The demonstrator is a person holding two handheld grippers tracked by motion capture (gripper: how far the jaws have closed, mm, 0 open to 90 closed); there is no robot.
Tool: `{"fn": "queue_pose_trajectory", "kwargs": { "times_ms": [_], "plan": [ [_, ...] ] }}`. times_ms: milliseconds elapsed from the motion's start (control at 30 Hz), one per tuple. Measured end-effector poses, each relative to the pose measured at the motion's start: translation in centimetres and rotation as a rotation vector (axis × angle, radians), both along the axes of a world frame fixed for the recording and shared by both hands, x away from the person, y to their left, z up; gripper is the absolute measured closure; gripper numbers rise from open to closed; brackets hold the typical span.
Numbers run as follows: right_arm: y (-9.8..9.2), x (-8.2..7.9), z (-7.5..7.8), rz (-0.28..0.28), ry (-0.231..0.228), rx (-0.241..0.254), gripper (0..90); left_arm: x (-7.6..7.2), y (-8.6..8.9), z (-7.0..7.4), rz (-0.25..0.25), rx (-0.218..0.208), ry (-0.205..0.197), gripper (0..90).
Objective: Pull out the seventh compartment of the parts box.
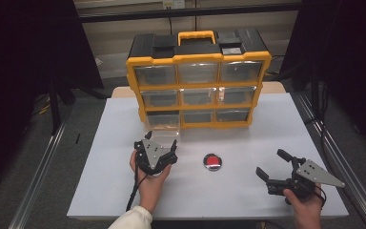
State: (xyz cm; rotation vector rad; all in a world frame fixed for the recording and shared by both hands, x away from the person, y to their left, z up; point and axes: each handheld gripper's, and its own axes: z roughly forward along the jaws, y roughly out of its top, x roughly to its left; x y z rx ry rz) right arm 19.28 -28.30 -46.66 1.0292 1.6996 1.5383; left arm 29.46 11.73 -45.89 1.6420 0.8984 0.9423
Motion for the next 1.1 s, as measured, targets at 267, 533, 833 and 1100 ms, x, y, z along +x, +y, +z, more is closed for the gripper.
{"fn": "queue_pose_trajectory", "kwargs": {
  "times_ms": [267,533,833,1100],
  "plan": [
    [0.1,0.1,0.0,0.005,-0.003,0.006,1.5,0.1,-0.3,0.2,-0.083,-0.080,0.069,9.8],
    [0.3,0.0,0.1,0.010,-0.003,0.008,1.5,0.1,-1.0,0.7,-0.191,-0.142,0.131,7.8],
    [0.3,-0.1,0.2,0.022,-0.004,0.000,1.5,0.1,-1.8,0.8,-0.286,-0.154,0.169,7.4],
    [0.3,-0.2,0.2,0.022,0.002,0.004,1.4,0.3,-2.4,0.7,-0.344,-0.146,0.190,6.7]
  ]
}}
